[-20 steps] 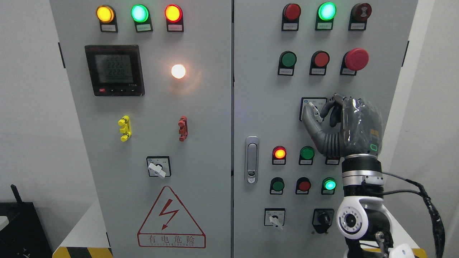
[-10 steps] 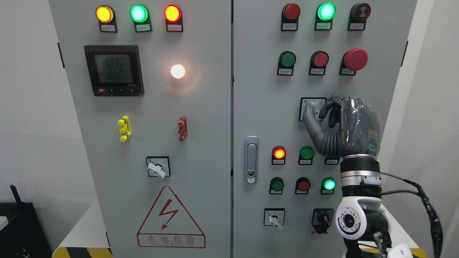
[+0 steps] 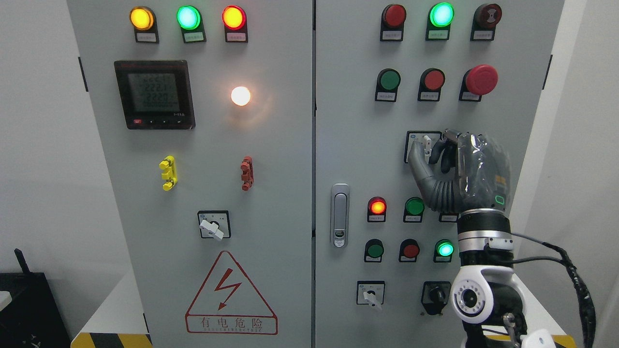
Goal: Rotate and turn off gray switch
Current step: 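Twist the gripped switch knob with the right hand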
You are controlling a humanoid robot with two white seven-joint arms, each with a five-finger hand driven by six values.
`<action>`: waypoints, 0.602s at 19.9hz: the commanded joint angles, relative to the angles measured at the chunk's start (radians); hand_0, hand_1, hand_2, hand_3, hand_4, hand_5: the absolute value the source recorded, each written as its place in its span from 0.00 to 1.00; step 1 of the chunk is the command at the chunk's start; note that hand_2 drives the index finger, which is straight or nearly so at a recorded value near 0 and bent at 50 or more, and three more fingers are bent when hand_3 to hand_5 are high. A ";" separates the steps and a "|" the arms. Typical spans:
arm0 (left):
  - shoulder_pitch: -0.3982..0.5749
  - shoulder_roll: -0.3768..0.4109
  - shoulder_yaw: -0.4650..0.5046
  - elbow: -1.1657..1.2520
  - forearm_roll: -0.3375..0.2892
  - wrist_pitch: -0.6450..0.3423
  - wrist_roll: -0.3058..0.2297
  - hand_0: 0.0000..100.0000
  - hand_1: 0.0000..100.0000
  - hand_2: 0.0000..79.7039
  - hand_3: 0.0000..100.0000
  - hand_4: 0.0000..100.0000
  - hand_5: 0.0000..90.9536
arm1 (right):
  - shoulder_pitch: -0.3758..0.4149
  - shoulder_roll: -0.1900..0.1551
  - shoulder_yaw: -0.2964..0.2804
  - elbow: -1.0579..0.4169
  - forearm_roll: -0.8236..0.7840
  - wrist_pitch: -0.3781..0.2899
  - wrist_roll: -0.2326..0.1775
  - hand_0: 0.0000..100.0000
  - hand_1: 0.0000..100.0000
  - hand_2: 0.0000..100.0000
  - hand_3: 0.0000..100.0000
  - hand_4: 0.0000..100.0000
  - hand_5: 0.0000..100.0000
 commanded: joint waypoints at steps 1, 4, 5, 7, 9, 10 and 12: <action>0.000 0.000 0.032 0.001 0.000 0.000 0.000 0.12 0.39 0.00 0.00 0.00 0.00 | -0.001 -0.031 0.002 0.000 -0.001 0.000 0.002 0.57 0.37 0.75 0.99 0.91 1.00; 0.000 0.000 0.032 0.001 0.000 0.000 0.000 0.12 0.39 0.00 0.00 0.00 0.00 | 0.000 -0.031 0.002 0.000 -0.001 0.000 0.001 0.58 0.37 0.75 0.99 0.91 1.00; 0.000 0.000 0.032 0.001 0.000 0.000 0.000 0.12 0.39 0.00 0.00 0.00 0.00 | 0.000 -0.031 0.002 0.000 -0.001 0.000 0.001 0.58 0.37 0.75 0.99 0.91 1.00; 0.000 0.000 0.032 0.001 0.000 0.000 0.000 0.12 0.39 0.00 0.00 0.00 0.00 | -0.001 -0.031 0.002 0.000 -0.001 0.000 0.001 0.58 0.37 0.75 0.99 0.91 1.00; 0.000 0.000 0.032 0.001 0.000 0.000 0.000 0.12 0.39 0.00 0.00 0.00 0.00 | -0.003 -0.031 0.001 -0.001 -0.001 -0.001 0.001 0.59 0.36 0.75 0.99 0.91 1.00; 0.000 0.001 0.032 -0.001 0.000 0.000 0.000 0.12 0.39 0.00 0.00 0.00 0.00 | -0.001 -0.031 0.001 -0.001 -0.002 -0.001 0.001 0.59 0.36 0.75 0.99 0.91 1.00; 0.000 0.000 0.032 0.001 0.000 0.000 0.000 0.12 0.39 0.00 0.00 0.00 0.00 | 0.000 -0.031 0.002 -0.003 -0.002 -0.003 -0.001 0.61 0.35 0.75 0.99 0.91 1.00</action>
